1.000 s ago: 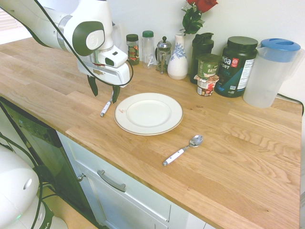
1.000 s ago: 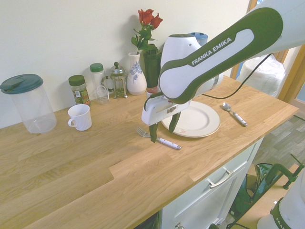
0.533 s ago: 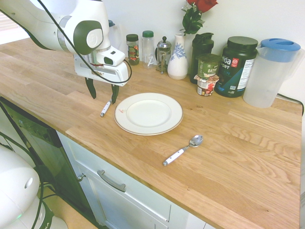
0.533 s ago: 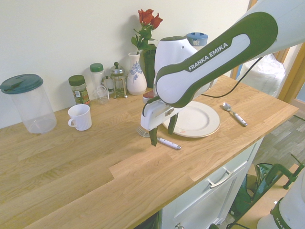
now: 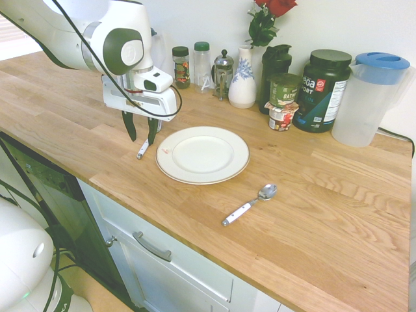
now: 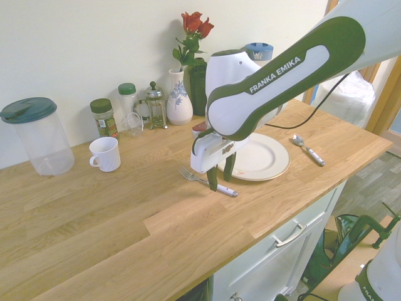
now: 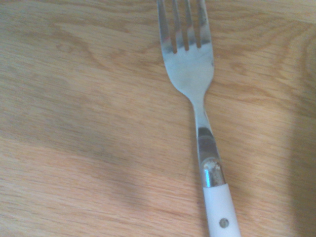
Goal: Put the fork into the plate
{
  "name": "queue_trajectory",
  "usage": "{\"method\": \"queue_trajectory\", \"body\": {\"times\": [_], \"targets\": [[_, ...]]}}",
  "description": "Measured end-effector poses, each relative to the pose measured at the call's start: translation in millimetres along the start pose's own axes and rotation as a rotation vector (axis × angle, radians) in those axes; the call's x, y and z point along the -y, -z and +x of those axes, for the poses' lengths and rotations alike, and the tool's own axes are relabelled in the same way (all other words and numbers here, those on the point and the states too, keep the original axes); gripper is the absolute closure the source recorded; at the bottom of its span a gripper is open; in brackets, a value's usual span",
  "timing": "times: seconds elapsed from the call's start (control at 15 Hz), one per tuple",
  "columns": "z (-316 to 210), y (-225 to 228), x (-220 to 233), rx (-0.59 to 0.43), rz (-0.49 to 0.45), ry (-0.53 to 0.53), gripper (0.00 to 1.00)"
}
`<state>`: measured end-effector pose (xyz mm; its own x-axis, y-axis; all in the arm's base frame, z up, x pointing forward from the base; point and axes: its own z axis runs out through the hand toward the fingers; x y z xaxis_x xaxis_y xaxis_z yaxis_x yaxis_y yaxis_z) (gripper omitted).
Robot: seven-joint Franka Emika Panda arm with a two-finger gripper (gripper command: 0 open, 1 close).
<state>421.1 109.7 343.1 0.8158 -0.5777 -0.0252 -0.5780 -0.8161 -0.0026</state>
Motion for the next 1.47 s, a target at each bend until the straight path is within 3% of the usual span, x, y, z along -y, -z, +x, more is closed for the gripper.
{"method": "queue_trajectory", "body": {"times": [1.0, 1.47], "targets": [[-7.8, -13.3, -9.5, 0.011, -0.015, 0.009, 1.0], [17.3, 43.1, 13.3, -0.07, 0.072, 0.004, 1.0]]}}
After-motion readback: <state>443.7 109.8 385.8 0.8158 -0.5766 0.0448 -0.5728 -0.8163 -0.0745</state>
